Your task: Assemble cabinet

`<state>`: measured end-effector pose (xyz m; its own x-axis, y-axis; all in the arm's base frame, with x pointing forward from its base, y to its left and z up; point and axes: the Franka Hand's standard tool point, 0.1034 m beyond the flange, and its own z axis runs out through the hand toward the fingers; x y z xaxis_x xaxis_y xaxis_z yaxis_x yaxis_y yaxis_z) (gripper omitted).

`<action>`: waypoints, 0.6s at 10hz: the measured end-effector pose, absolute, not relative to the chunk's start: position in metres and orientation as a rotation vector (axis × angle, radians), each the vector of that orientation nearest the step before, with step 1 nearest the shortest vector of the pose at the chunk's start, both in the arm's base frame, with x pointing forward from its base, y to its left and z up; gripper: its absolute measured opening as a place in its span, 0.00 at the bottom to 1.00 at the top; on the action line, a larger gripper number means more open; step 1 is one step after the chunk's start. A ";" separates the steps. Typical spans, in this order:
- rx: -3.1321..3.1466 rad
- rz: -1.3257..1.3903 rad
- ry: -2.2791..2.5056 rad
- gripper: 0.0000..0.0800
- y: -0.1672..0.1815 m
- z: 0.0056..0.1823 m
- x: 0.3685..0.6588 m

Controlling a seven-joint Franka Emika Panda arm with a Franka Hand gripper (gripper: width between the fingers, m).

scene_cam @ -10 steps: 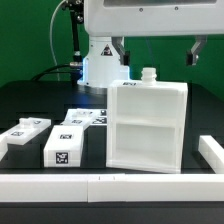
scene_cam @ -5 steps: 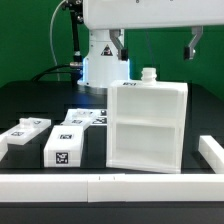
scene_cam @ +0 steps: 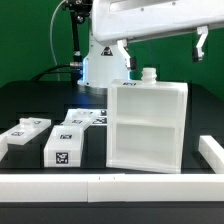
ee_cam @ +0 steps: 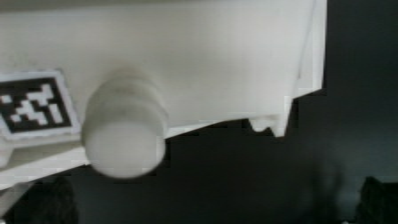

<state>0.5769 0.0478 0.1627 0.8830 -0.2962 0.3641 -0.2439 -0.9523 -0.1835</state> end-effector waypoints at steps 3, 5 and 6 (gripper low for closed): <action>-2.923 -0.602 0.453 0.99 0.039 0.152 0.561; -2.911 -0.667 0.431 0.99 0.046 0.145 0.558; -2.901 -0.707 0.434 0.99 0.042 0.144 0.561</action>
Offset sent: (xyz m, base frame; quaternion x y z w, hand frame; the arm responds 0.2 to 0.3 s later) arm -0.0189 -0.0267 -0.0167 -0.0722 0.0551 -0.0306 0.9954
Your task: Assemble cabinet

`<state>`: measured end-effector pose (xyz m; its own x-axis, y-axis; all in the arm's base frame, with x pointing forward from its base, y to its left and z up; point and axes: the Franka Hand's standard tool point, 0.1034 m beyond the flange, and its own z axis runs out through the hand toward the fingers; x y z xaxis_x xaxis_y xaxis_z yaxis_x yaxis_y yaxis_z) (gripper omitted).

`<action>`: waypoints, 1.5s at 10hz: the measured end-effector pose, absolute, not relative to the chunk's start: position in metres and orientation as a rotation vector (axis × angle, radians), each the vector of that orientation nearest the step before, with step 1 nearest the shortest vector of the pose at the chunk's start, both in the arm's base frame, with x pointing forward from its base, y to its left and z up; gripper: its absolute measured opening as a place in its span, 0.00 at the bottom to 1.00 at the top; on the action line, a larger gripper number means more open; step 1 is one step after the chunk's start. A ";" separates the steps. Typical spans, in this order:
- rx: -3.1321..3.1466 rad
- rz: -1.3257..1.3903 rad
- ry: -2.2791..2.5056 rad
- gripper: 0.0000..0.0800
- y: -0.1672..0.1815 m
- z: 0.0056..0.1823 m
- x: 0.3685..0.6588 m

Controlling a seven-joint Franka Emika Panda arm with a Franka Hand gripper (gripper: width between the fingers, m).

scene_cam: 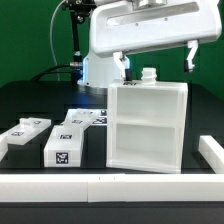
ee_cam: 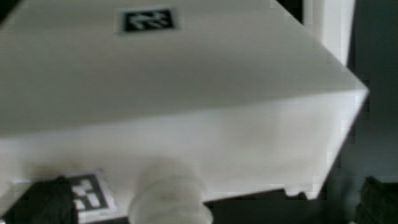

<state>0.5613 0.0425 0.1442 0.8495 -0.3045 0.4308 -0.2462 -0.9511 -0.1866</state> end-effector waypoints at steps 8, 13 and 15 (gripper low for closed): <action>-2.984 -0.388 0.328 0.99 0.015 0.169 0.572; -2.932 0.313 0.383 0.99 0.025 0.179 0.588; -2.876 0.606 0.302 0.99 0.013 0.169 0.596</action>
Offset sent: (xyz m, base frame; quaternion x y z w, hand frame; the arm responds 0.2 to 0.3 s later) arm 0.0021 -0.0211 -0.0072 -0.0320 -0.0208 -0.0405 0.9985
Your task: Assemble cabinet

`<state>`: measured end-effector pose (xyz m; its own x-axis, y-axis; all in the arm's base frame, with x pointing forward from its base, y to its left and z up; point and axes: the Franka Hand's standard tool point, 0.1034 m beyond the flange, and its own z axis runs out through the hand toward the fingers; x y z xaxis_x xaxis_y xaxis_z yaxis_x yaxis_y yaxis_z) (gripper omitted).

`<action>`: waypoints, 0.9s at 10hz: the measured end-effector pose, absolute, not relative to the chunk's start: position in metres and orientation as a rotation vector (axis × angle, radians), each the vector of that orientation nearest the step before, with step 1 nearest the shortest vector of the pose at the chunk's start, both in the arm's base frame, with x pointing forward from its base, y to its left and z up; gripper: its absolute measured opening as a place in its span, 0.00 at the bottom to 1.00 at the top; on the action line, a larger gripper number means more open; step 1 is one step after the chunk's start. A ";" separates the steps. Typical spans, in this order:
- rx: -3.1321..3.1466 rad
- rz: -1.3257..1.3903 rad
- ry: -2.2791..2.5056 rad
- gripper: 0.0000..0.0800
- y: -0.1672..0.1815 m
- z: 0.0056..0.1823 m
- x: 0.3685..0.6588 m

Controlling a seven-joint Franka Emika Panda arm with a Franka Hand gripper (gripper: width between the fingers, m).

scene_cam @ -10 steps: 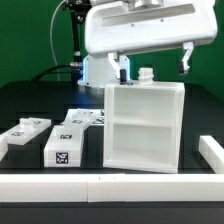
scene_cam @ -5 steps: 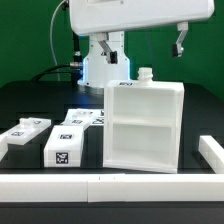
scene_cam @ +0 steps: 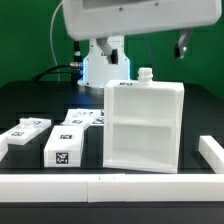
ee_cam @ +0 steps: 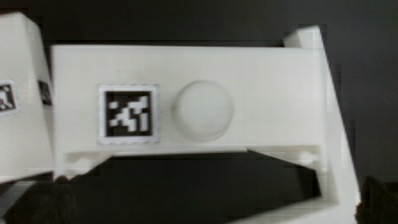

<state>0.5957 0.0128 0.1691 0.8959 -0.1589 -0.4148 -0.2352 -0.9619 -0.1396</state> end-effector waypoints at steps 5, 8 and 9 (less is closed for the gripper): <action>-2.689 1.164 0.235 0.99 0.009 0.152 0.590; -2.658 1.292 0.278 0.99 0.016 0.152 0.574; -2.678 1.250 0.278 0.99 0.018 0.153 0.579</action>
Offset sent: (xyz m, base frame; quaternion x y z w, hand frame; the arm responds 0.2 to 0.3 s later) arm 0.0000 0.0000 0.0000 0.0000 -0.1938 0.0000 0.9810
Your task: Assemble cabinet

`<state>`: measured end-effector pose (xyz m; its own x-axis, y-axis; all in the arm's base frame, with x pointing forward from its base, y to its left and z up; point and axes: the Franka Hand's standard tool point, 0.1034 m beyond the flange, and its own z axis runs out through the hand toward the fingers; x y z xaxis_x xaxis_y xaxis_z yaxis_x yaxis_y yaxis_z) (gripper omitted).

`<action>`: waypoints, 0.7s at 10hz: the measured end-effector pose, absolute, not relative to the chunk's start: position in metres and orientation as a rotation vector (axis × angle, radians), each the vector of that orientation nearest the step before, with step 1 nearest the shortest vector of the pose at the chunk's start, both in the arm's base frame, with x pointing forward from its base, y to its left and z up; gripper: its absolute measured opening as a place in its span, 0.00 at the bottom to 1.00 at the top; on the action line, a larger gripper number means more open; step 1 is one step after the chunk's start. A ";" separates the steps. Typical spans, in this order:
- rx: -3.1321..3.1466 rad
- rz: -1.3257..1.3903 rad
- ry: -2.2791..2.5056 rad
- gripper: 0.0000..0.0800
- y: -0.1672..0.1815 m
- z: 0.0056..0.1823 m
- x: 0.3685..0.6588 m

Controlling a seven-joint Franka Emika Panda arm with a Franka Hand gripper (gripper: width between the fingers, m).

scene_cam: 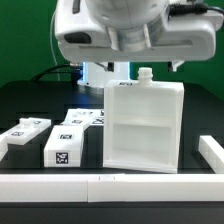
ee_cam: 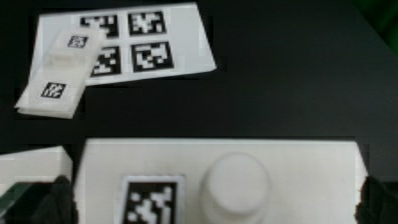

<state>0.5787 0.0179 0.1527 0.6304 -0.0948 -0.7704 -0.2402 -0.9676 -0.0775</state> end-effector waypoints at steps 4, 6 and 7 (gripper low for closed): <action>-2.641 1.375 0.304 0.99 0.024 0.152 0.564; -2.636 1.393 0.300 0.99 0.027 0.148 0.560; -2.644 1.375 0.302 0.99 0.027 0.142 0.561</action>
Offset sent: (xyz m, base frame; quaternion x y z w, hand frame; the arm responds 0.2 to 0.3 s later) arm -0.0105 0.0138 0.0035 -0.0374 -0.1303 0.0798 0.9876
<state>0.5606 0.0266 0.1423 0.5606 -0.1098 -0.8208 -0.2438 -0.9691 -0.0369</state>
